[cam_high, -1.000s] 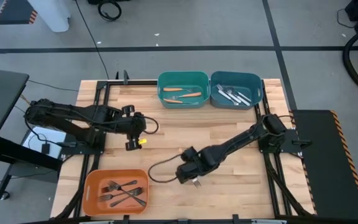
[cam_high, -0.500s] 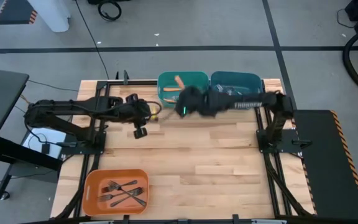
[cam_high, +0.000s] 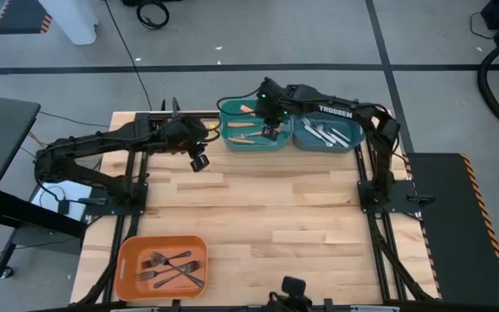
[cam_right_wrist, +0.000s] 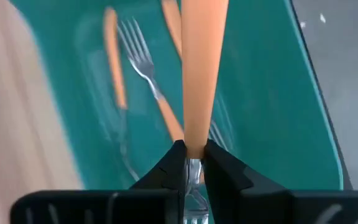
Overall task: Sort silverware by color (type)
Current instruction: Put the orange fork into the green bin, then return to Home Position
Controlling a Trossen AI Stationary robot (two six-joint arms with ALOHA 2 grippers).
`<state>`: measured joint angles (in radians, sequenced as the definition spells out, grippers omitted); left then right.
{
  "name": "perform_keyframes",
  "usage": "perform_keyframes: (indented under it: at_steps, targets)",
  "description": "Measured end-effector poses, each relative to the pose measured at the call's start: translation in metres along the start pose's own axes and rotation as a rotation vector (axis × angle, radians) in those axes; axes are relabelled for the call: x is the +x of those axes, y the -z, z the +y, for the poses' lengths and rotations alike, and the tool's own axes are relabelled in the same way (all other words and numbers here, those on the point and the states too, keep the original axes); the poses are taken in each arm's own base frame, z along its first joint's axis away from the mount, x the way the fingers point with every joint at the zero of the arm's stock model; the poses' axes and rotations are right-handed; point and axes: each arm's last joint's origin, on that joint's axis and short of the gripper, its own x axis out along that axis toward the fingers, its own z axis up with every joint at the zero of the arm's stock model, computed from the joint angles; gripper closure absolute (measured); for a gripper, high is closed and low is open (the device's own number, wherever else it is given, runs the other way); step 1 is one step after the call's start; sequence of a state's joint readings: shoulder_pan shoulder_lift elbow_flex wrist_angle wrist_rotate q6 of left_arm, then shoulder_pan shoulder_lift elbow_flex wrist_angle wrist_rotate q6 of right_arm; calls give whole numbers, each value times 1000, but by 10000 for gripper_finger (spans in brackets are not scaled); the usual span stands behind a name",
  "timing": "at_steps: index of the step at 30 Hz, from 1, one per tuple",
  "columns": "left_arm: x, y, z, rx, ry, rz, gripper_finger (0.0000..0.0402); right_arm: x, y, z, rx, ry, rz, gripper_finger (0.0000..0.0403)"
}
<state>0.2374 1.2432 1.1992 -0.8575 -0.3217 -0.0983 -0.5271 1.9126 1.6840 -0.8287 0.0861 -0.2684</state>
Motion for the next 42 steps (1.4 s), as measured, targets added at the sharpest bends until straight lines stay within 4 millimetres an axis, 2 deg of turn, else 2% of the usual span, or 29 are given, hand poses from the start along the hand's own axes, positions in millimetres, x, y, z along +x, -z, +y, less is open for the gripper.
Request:
perform_keyframes:
  at_steps: [4, 8, 13, 17, 23, 29, 33, 37, 42]
  targets:
    - [2, -2, 8, -57, -20, -8, 294, 16, 4, -9, -47, -3, 34, 325]
    - [4, -4, 12, -98, -31, -24, 294, 29, 6, -10, -121, 2, 63, 305]
    - [3, -8, 12, -117, -25, -70, 294, 22, 6, -11, -115, 18, 63, 296]
    - [-8, -8, 15, -136, -20, -118, 294, -11, 3, -12, 6, -45, -35, 297]
    - [-44, 2, 27, -211, -10, -214, 294, -71, 2, -26, 128, -285, -292, 297]
    - [-69, 34, 39, -322, -84, -314, 294, -125, 11, -37, 182, -214, -422, 297]
    - [-69, 61, 40, -372, -71, -414, 294, -160, 20, -34, 196, -116, -522, 297]
    - [-62, 86, 35, -406, -22, -556, 294, -179, 38, -23, 236, -72, -640, 297]
    - [-50, 113, 28, -438, 50, -732, 294, -178, 74, 1, 275, -71, -724, 297]
